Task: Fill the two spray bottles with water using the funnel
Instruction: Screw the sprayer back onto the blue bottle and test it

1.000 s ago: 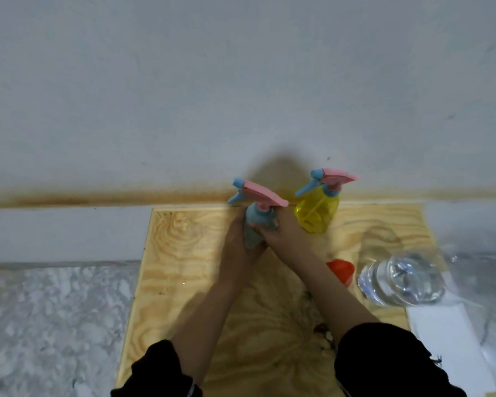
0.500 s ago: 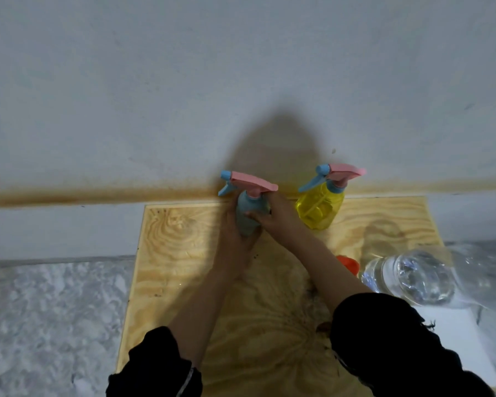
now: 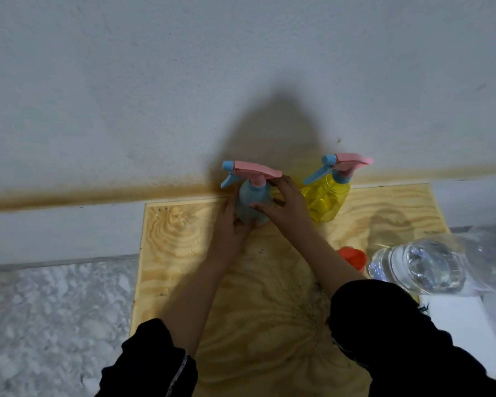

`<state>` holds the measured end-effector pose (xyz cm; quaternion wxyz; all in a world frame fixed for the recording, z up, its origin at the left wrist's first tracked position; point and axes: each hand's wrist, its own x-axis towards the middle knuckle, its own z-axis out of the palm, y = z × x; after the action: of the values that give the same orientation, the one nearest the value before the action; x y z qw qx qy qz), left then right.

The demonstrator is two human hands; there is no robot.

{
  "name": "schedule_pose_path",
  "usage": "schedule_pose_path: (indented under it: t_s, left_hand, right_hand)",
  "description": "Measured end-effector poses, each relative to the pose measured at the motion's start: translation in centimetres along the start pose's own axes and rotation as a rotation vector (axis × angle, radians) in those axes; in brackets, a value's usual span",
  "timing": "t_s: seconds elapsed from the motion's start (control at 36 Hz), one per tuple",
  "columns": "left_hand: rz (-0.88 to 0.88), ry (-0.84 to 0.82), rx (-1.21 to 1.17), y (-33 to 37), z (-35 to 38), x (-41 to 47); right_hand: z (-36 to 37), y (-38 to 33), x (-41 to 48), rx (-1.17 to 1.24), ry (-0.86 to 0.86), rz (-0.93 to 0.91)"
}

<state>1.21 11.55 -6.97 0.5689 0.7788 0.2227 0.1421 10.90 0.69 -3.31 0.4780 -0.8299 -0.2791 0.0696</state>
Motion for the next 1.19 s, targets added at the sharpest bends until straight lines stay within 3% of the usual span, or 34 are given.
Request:
schedule_pose_path:
  t_s: [0.25, 0.44, 0.75, 0.97, 1.08, 1.19]
  left_hand:
    - [0.05, 0.058, 0.138, 0.1, -0.3, 0.1]
    - [0.032, 0.03, 0.221, 0.3, -0.6, -0.2]
    - [0.133, 0.121, 0.139, 4.9, 0.0, -3.9]
    - [0.377, -0.115, 0.047, 13.6, 6.3, -6.8]
    - [0.507, -0.281, 0.049, 19.4, 9.8, -7.6]
    - [0.492, -0.413, 0.006, 23.2, 13.1, -8.5]
  right_hand:
    - [1.1, -0.5, -1.2, -0.009, 0.073, 0.035]
    - [1.2, -0.9, -1.3, -0.087, 0.028, 0.025]
    - [-3.7, -2.1, -7.6, -0.022, 0.063, 0.031]
    - [-9.9, -0.5, -17.1, -0.125, 0.241, 0.179]
    - [-11.4, 1.4, -21.9, -0.246, 0.208, 0.223]
    - [-10.7, 4.5, -25.3, -0.334, 0.079, 0.469]
